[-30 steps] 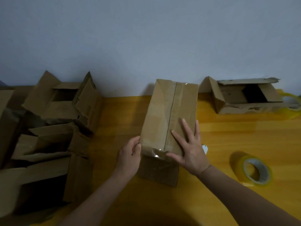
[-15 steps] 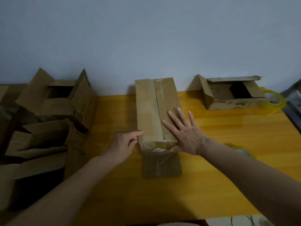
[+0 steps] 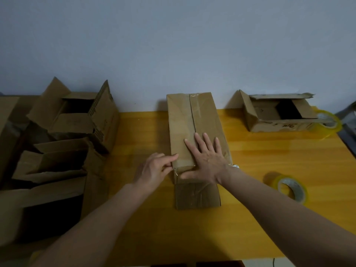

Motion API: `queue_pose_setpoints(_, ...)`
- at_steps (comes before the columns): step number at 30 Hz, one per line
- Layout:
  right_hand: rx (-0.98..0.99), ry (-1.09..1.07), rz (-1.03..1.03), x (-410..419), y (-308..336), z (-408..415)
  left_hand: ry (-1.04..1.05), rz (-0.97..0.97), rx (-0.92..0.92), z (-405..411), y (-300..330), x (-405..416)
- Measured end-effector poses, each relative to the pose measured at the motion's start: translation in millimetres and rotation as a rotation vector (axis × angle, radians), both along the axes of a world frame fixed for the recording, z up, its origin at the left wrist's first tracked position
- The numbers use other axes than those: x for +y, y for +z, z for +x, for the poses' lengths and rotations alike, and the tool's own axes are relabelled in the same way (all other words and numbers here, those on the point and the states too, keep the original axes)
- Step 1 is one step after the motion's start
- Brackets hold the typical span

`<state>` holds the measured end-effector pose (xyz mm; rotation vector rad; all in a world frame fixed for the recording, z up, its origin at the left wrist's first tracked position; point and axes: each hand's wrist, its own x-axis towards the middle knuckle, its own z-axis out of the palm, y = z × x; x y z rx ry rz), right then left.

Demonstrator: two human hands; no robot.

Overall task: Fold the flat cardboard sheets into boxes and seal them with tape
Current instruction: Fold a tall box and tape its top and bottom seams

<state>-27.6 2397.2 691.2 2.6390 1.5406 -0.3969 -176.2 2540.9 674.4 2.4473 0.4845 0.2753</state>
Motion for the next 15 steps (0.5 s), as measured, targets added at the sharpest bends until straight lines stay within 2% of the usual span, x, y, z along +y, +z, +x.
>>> queue_pose_setpoints(7,-0.079,-0.015,-0.008,8.2,-1.9,-6.4,0.020,0.005,-0.026,4.0,-0.8,-0.8)
queue_pose_setpoints(12,-0.002,-0.071,-0.010,15.8,-0.9,-15.3,0.033,-0.019,-0.052,-0.4,-3.0,-2.3)
queue_pose_setpoints(15,-0.081,-0.100,-0.022,19.1,-1.1,-22.3,0.046,-0.049,-0.050,2.0,-5.8,-2.0)
